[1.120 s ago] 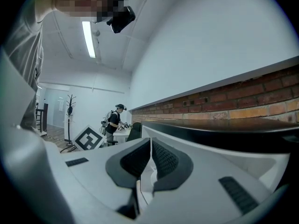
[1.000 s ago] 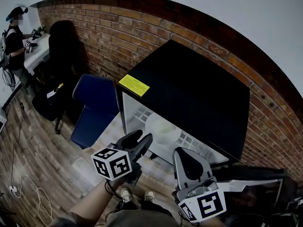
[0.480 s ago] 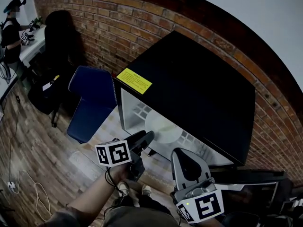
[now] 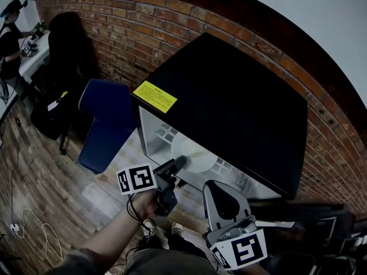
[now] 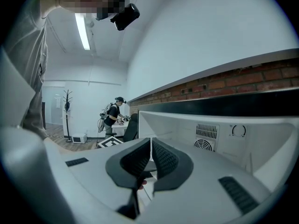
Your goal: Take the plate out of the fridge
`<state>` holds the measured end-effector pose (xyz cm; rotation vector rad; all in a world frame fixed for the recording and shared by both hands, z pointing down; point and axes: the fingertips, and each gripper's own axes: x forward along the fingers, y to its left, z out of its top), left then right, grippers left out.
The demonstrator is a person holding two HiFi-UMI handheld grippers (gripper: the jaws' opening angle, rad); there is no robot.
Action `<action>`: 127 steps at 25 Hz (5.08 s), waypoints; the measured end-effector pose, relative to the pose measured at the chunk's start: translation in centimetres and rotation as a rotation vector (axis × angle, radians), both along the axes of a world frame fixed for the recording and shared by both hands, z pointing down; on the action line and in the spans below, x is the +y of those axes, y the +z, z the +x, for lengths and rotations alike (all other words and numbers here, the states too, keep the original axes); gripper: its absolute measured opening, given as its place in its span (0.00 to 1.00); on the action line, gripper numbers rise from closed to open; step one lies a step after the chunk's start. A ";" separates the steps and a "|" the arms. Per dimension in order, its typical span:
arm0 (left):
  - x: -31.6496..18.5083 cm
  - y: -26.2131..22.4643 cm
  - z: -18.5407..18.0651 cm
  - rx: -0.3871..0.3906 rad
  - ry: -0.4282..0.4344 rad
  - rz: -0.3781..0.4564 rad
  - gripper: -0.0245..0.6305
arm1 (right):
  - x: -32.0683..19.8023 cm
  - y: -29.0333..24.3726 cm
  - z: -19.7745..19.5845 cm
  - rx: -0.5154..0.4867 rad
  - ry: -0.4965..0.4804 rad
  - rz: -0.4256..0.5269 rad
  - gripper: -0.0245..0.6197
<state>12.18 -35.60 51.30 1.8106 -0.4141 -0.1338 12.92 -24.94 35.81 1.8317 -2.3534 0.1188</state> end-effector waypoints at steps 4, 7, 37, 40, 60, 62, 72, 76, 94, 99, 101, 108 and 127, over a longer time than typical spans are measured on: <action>0.0 0.4 0.2 0.046 -0.015 -0.071 0.32 | 0.2 0.4 0.3 -0.003 0.010 -0.007 0.09; -0.1 -0.1 0.4 0.085 -0.023 -0.094 0.22 | 0.3 0.6 0.5 -0.008 0.013 -0.010 0.09; 1.6 -2.9 -2.3 0.133 -0.092 -0.208 0.09 | 2.7 -1.8 -0.5 -0.032 -0.021 0.051 0.09; 1.9 -3.9 -2.7 0.134 -0.095 -0.195 0.09 | 2.7 -2.9 -0.5 -0.042 -0.034 0.078 0.09; 3.4 -9.1 -8.0 0.164 -0.178 -0.134 0.09 | 3.5 -8.2 -2.8 -0.077 -0.145 0.225 0.09; 3.5 -9.5 -8.6 0.163 -0.191 -0.128 0.09 | 3.5 -8.6 -3.0 -0.087 -0.157 0.238 0.09; 4.2 -10.6 -13.2 0.164 -0.298 -0.112 0.09 | 3.4 -9.8 -4.8 -0.112 -0.226 0.269 0.09; 4.6 -10.8 -15.6 0.165 -0.344 -0.100 0.09 | 3.2 -9.9 -6.0 -0.118 -0.263 0.273 0.09; 8.1 -10.1 -26.2 0.176 -0.554 -0.084 0.09 | 2.7 -7.9 -13.0 -0.131 -0.431 0.220 0.09; 9.3 -9.3 -29.1 0.175 -0.609 -0.089 0.09 | 2.6 -6.8 -15.0 -0.129 -0.466 0.194 0.09; 9.8 -9.1 -30.3 0.176 -0.635 -0.092 0.09 | 2.5 -6.4 -16.0 -0.130 -0.486 0.183 0.09; 11.7 -7.7 -34.0 0.169 -0.702 -0.106 0.09 | 2.8 -4.4 -19.0 -0.128 -0.539 0.136 0.09; 15.8 -2.7 -40.4 0.145 -0.820 -0.150 0.09 | 3.8 0.8 -24.3 -0.075 -0.647 0.028 0.09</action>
